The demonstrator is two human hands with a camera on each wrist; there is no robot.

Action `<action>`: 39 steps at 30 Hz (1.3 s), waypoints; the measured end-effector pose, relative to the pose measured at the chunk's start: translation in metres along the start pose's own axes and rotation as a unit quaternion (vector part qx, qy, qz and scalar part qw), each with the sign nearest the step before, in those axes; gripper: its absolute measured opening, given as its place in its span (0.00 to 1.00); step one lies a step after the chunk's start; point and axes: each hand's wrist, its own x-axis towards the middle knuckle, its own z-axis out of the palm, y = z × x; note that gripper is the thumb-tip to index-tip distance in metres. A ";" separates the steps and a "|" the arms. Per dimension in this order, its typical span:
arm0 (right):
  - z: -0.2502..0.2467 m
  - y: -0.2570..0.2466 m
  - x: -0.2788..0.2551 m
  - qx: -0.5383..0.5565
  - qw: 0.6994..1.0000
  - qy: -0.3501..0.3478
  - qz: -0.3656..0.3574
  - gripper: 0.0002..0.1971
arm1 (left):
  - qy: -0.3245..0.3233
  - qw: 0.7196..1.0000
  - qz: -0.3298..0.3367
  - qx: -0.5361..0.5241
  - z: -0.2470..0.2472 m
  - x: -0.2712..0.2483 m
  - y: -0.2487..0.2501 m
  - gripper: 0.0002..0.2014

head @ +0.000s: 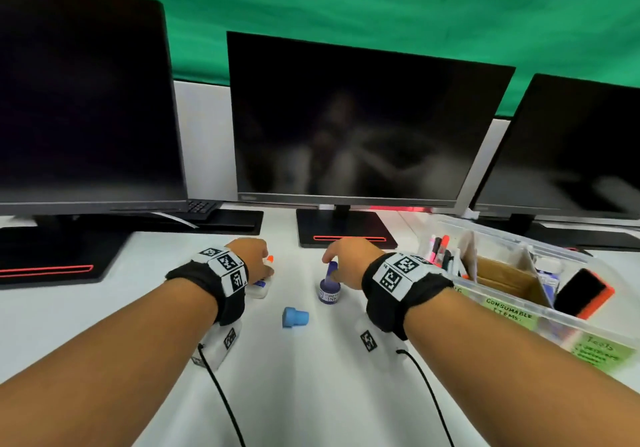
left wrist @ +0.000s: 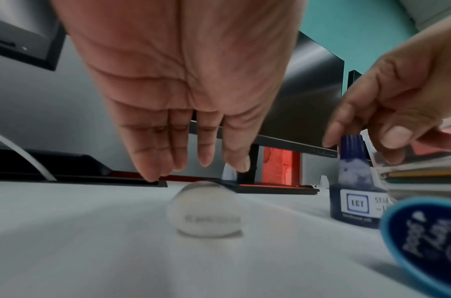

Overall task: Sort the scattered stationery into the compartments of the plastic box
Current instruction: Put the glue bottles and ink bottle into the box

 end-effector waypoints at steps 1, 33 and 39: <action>0.004 -0.001 0.002 -0.001 1.000 0.006 0.002 0.21 | 0.003 1.000 -0.001 -0.014 0.003 0.002 0.002 0.26; 0.011 0.096 -0.153 0.077 0.984 0.093 0.133 0.19 | -0.049 0.933 0.324 -0.148 -0.046 -0.076 0.173 0.20; -0.012 0.111 -0.165 0.407 0.888 0.194 0.094 0.07 | -0.041 0.919 0.348 -0.182 -0.050 -0.095 0.196 0.42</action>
